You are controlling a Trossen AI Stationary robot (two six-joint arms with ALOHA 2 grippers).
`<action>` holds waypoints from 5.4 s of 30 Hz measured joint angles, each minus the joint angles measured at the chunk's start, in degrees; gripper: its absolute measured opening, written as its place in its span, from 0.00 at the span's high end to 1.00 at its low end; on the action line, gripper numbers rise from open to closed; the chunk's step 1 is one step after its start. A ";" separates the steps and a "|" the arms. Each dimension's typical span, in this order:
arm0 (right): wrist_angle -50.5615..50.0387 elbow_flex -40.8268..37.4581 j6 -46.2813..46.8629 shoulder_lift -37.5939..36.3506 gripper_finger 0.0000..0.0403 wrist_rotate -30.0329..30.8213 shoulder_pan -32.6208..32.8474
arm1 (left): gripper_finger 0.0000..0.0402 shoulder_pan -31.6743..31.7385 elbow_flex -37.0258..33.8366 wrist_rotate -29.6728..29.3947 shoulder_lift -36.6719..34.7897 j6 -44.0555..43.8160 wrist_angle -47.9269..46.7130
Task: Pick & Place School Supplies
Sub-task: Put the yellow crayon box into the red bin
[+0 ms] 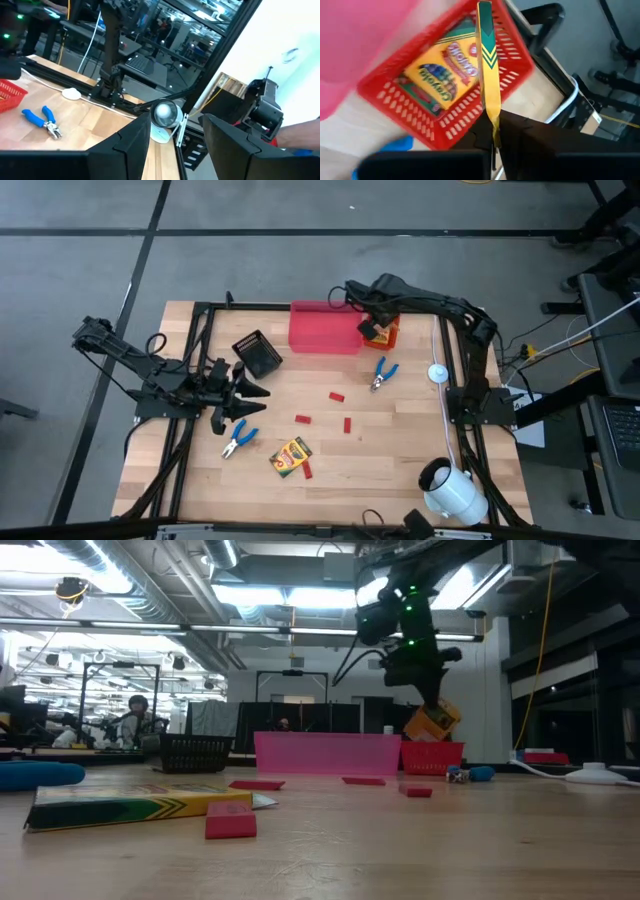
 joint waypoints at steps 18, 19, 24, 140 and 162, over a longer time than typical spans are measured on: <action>-9.14 11.71 5.85 0.11 0.50 -0.64 -0.84 | 0.55 -1.51 0.00 -1.33 -0.78 1.18 -0.48; -9.14 12.18 6.96 -0.11 0.51 -0.94 -0.82 | 0.55 -1.51 0.02 -1.35 -0.85 1.41 -0.42; -9.55 12.49 8.89 -0.34 0.54 -6.63 -0.68 | 0.55 -1.57 0.04 -2.37 -0.83 2.00 -0.46; 99.23 -44.31 57.10 -8.73 0.69 -38.84 42.21 | 0.55 -3.92 -0.22 4.49 -1.83 -27.79 -24.86; 66.44 -19.35 48.90 6.92 0.69 -41.99 42.07 | 0.55 -10.84 -0.22 -0.19 -1.77 -28.71 -26.62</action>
